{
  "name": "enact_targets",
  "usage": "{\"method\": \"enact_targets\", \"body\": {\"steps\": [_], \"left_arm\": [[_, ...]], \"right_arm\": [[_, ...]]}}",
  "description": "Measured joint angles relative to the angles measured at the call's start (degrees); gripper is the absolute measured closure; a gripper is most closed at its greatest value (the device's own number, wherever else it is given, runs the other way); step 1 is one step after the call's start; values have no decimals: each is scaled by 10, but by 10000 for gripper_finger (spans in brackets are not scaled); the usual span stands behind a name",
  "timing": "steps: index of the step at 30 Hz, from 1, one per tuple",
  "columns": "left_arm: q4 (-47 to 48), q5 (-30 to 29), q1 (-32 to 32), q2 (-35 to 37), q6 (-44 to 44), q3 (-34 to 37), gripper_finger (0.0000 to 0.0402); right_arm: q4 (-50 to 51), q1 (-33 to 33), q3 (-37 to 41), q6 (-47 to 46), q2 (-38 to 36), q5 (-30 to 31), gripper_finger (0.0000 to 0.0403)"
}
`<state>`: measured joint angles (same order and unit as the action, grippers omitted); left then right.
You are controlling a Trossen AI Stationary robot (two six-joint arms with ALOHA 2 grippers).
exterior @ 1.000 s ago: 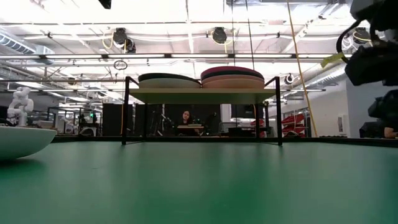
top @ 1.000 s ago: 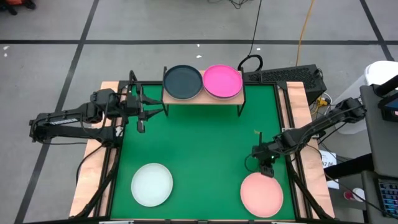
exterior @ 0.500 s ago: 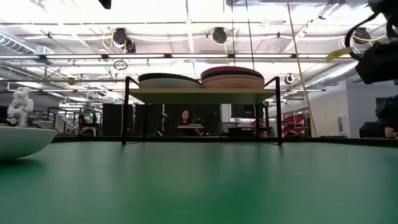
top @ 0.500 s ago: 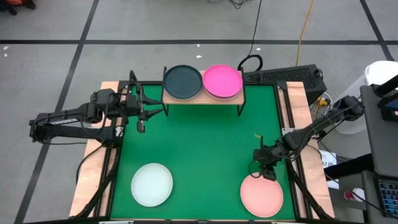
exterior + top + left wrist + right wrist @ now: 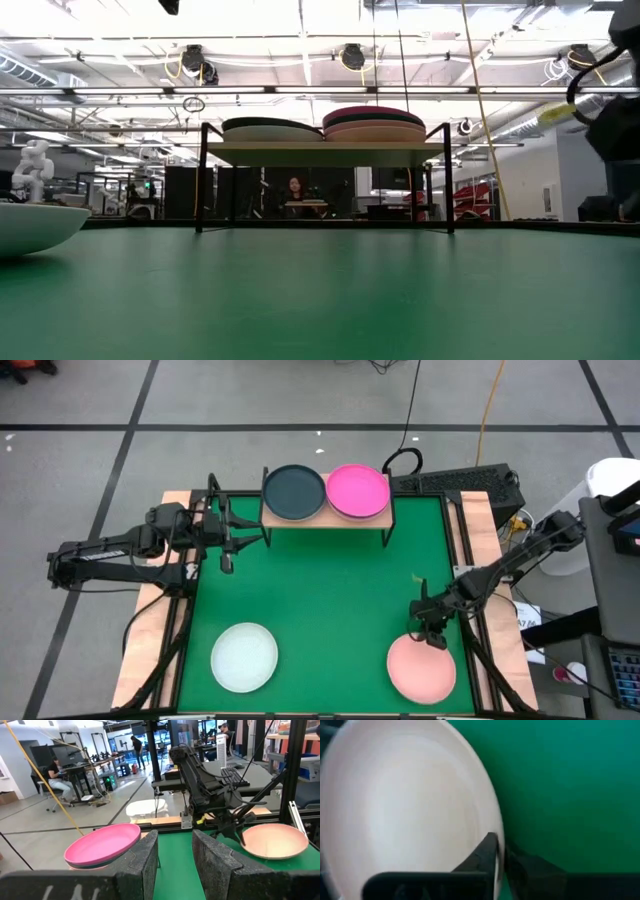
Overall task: Place and stack plates onto a shelf
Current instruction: Stack the light orange plate on the dark blue plate on the shelf
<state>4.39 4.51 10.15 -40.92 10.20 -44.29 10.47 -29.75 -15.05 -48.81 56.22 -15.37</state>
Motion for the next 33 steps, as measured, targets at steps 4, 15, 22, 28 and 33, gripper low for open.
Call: {"method": "enact_targets", "body": {"steps": [4,15,22,28,33], "left_arm": [[0,0,0,0,0,0,275],[0,0,0,0,0,0,275],[0,0,0,0,0,0,275],[0,0,0,0,0,0,275],[0,0,0,0,0,0,275]], "right_arm": [[-13,8,0,13,-21,22,397],[-149,162,-97,158,-62,234,401],[-243,356,-232,228,-11,270,402],[-249,496,-378,211,135,169,402],[-201,545,-529,211,272,98,402]]}}
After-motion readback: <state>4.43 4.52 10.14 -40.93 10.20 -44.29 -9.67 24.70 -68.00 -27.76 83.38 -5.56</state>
